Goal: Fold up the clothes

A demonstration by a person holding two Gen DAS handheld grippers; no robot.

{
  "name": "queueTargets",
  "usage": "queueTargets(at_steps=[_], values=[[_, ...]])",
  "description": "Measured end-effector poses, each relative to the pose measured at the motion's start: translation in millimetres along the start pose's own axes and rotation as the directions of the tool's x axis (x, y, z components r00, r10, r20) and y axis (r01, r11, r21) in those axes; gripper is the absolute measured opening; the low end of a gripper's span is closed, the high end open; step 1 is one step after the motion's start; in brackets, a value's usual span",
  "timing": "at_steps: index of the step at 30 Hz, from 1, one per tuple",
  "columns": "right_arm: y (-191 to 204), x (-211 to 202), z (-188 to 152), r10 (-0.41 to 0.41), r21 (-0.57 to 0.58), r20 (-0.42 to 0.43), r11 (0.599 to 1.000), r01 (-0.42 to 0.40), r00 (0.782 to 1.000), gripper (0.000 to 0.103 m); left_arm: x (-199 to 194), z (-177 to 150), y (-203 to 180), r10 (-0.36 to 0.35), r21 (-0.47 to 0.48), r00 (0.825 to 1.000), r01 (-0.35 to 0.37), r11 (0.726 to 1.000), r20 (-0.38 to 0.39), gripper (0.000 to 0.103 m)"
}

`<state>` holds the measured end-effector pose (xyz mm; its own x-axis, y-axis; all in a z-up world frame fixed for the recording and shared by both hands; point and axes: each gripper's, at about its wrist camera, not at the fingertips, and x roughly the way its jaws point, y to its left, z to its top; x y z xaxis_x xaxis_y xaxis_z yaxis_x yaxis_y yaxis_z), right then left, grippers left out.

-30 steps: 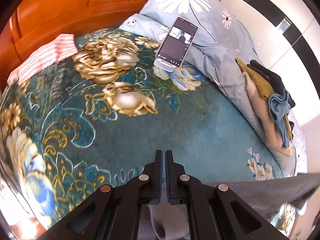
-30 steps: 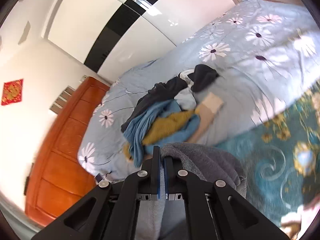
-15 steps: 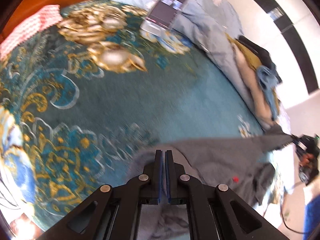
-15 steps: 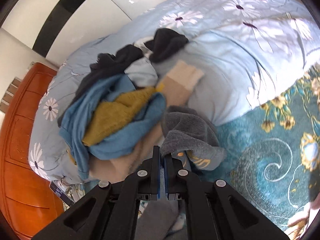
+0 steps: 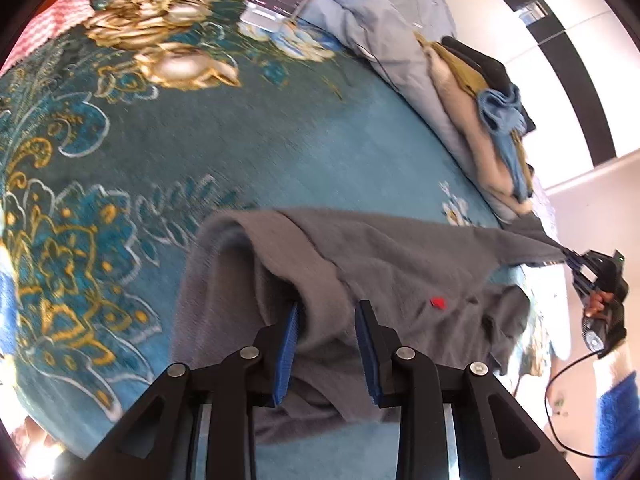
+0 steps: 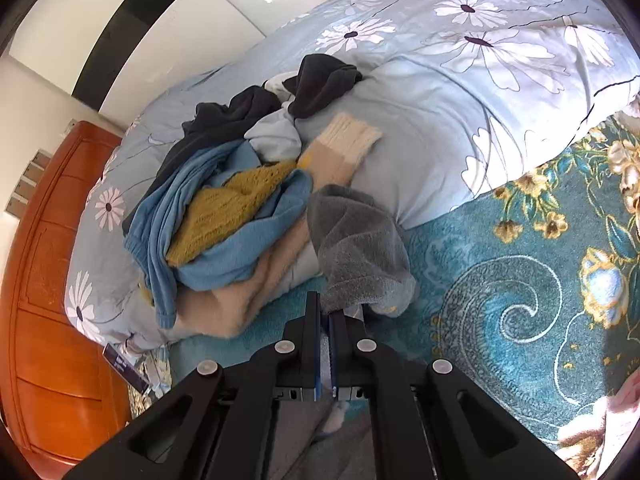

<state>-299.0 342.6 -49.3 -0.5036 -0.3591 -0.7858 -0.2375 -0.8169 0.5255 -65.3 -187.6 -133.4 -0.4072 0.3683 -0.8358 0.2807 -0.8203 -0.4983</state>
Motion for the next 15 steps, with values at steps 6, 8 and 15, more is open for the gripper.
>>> queueTargets(at_steps=[6, 8, 15], values=[[1, 0, -6, 0.021, -0.022, -0.020, 1.000, -0.022, 1.000, 0.004, 8, -3, -21, 0.089, 0.121, 0.996, -0.090, 0.989, 0.017, 0.008], [4, -5, -4, 0.036, -0.037, -0.010, 0.999, -0.037, 0.999, 0.004, -4, 2, -22, 0.077, 0.117, 0.994, -0.085, 0.989, 0.073, 0.007], [10, -36, 8, 0.151, -0.029, 0.035, 0.988, -0.150, 0.988, 0.003, -43, 71, -10, 0.072, 0.014, 0.972, -0.076, 0.997, 0.224, 0.006]])
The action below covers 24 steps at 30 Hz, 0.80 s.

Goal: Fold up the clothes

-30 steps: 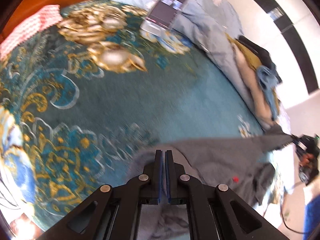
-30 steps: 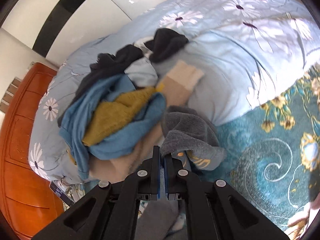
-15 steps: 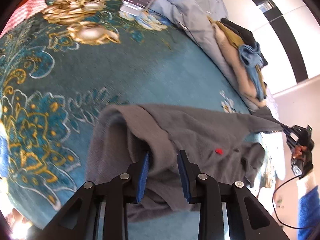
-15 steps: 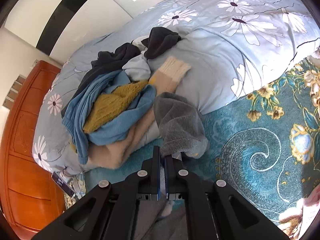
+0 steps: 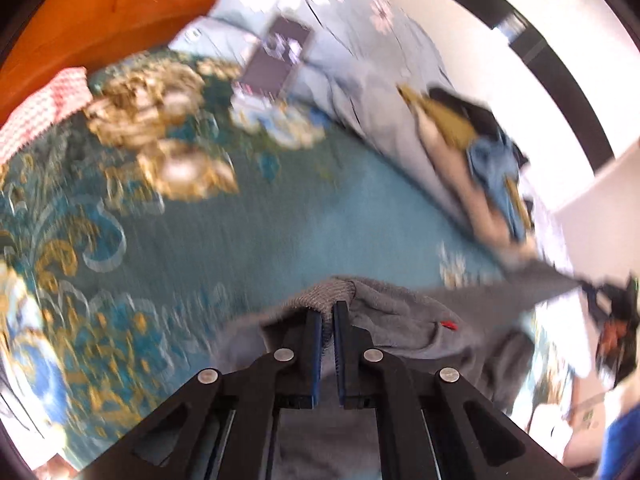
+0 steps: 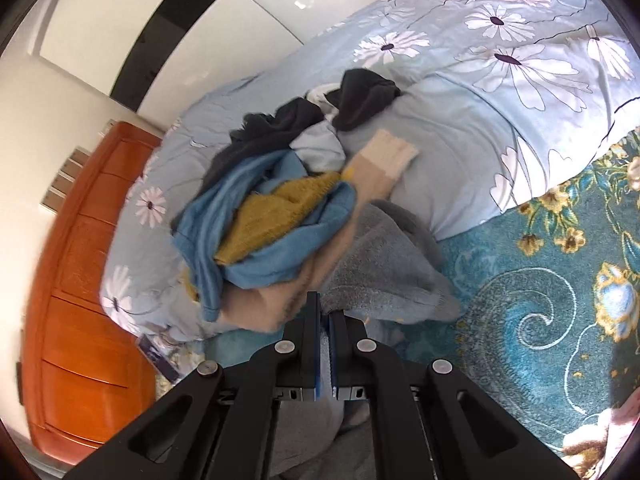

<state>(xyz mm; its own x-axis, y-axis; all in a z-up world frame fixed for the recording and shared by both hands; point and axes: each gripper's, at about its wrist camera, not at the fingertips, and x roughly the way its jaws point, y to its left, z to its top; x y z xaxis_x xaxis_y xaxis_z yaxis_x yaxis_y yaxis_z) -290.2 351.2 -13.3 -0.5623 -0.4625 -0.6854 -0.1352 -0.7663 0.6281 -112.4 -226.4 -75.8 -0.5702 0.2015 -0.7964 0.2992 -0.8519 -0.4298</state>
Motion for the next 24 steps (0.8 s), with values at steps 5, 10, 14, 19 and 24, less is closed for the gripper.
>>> queueTargets(at_steps=[5, 10, 14, 19, 24], values=[[-11, 7, 13, -0.021, 0.081, 0.007, 0.996, 0.020, 1.000, 0.003, 34, 60, 24, 0.094, -0.091, 0.995, -0.095, 0.991, -0.015, 0.006], [-44, 44, 10, -0.060, 0.221, -0.053, 0.973, 0.071, 0.997, 0.003, 86, 72, 37, 0.181, -0.104, 0.977, -0.193, 0.976, -0.113, 0.006], [-52, 70, -2, -0.127, 0.223, -0.103, 0.964, 0.147, 0.987, 0.003, 103, 68, 34, 0.221, -0.057, 0.966, -0.230, 0.972, -0.133, 0.010], [-49, 87, -11, -0.170, 0.174, -0.148, 0.965, 0.195, 0.974, 0.005, 107, 67, 38, 0.195, -0.052, 0.967, -0.206, 0.977, -0.165, 0.014], [-35, 89, -17, -0.180, 0.091, -0.162, 0.976, 0.196, 0.970, 0.005, 92, 58, 40, 0.152, -0.083, 0.974, -0.168, 0.982, -0.167, 0.034]])
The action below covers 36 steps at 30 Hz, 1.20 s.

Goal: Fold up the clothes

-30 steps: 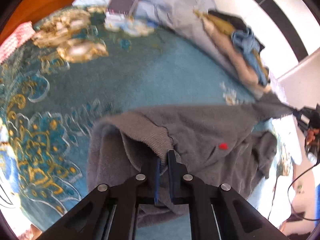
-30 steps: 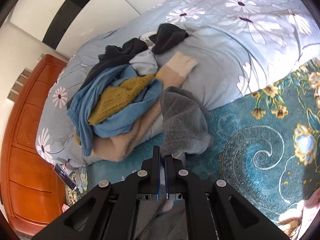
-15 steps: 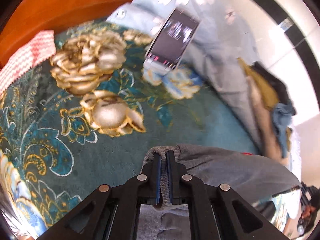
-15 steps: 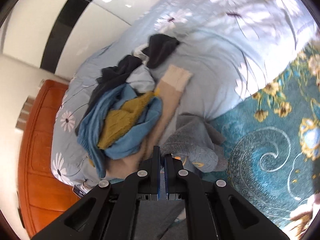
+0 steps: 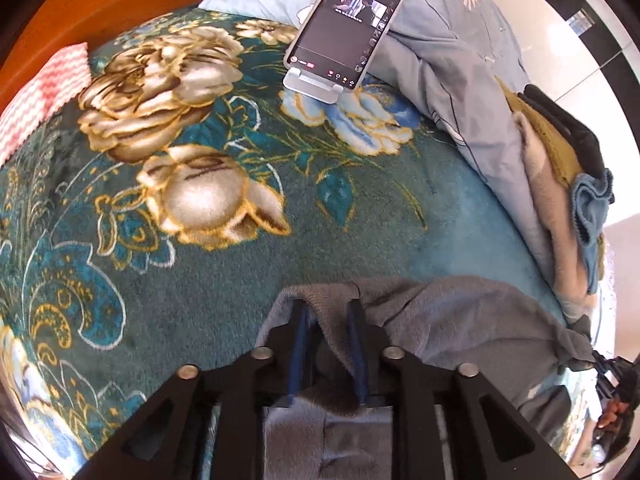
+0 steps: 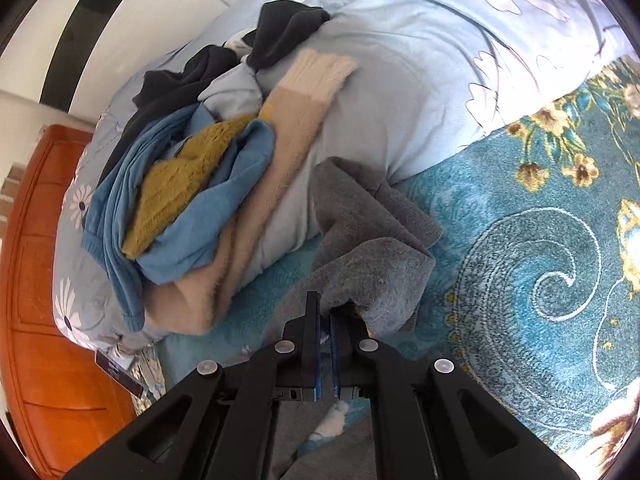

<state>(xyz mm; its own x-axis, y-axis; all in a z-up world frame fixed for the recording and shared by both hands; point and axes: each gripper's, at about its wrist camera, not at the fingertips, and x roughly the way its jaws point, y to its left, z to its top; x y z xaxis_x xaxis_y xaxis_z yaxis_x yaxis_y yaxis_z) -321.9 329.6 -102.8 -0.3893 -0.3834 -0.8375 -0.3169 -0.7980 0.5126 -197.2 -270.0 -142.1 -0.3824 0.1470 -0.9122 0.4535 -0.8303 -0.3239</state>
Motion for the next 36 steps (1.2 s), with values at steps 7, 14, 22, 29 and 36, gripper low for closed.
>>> queueTargets(at_steps=[7, 14, 22, 29, 36], values=[[21, -12, -13, 0.018, -0.137, 0.016, 0.990, -0.016, 1.000, 0.054, -24, -30, 11, -0.035, -0.049, 0.999, 0.036, 0.998, 0.013, 0.048], [35, -33, -56, 0.053, -0.292, 0.003, 0.955, -0.050, 0.999, 0.066, -50, -82, 34, -0.020, -0.099, 0.999, 0.023, 0.995, 0.033, 0.056], [-10, -78, -137, 0.024, -0.382, 0.035, 0.924, -0.008, 0.999, 0.070, -54, -153, 78, -0.040, -0.267, 0.999, 0.035, 0.963, -0.014, 0.058], [-83, -105, -181, 0.001, -0.201, 0.047, 0.980, 0.009, 0.999, 0.070, -40, -178, 68, -0.104, -0.267, 0.993, 0.083, 0.960, -0.064, 0.056], [-120, -110, -214, -0.005, -0.081, 0.019, 0.997, 0.007, 1.000, 0.070, -42, -179, 71, -0.096, -0.305, 0.995, 0.094, 0.948, 0.008, 0.013]])
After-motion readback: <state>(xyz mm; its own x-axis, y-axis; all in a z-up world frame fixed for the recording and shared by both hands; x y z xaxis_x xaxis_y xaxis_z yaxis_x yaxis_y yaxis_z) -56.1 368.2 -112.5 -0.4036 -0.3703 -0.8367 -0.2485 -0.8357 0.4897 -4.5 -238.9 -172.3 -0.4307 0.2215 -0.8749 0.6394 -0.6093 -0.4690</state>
